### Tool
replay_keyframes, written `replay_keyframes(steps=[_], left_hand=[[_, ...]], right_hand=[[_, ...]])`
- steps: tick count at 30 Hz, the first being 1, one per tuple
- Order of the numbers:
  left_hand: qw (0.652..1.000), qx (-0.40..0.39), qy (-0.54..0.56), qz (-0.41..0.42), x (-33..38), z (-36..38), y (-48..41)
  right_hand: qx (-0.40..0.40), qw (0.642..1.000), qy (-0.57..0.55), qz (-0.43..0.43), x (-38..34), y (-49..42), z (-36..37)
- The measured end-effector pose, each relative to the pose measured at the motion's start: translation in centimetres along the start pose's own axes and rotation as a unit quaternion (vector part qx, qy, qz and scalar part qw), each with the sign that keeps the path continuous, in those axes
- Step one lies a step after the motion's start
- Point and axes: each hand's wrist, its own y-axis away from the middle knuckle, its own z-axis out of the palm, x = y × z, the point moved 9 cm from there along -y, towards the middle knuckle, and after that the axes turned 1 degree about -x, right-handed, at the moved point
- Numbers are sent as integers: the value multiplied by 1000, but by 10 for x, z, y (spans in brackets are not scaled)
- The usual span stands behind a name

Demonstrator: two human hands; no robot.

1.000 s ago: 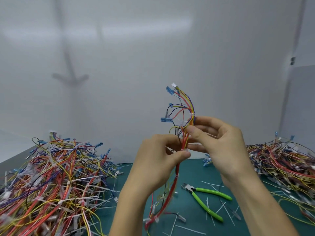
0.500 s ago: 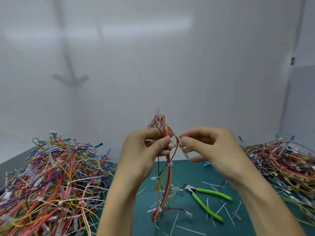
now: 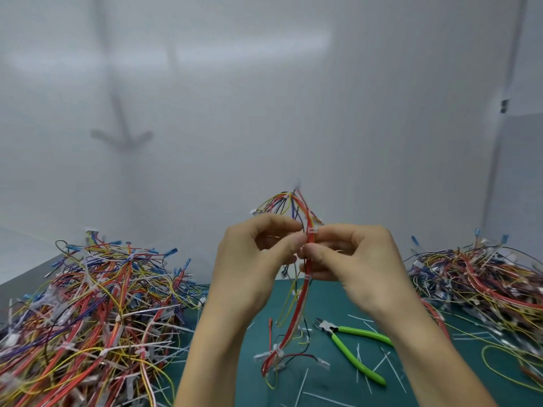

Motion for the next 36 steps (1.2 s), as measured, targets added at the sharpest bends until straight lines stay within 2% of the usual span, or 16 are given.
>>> replay_keyframes(steps=[3,8,10,13,21,26,30,36], left_hand=[[999,-4,-13,-50,-14,-10,0],[958,-146,-199,-144,-56,-4,8],[950,-189,-197,-150,-63,7,11],[952,-244,-122,-142,-61,32,16],[976,-181,-21,-117,-47,35,11],[989,-69,43,-125,-48,8,4],[985,7,97,-140,-52,-10,3],[976,-9,153,-155,-54,-11,4]], right_hand=[[16,999,-38,-12,-6,-1,-9],[12,996,-78,-29,-14,-3,-18],[10,995,-93,-32,-14,-3,-19],[5,994,-101,-33,-13,-3,-19],[19,995,-92,-33,-10,-5,-26],[41,996,-76,-35,-9,-6,-37],[38,996,-65,-38,-9,-8,-40],[32,996,-66,-45,-10,-8,-41]])
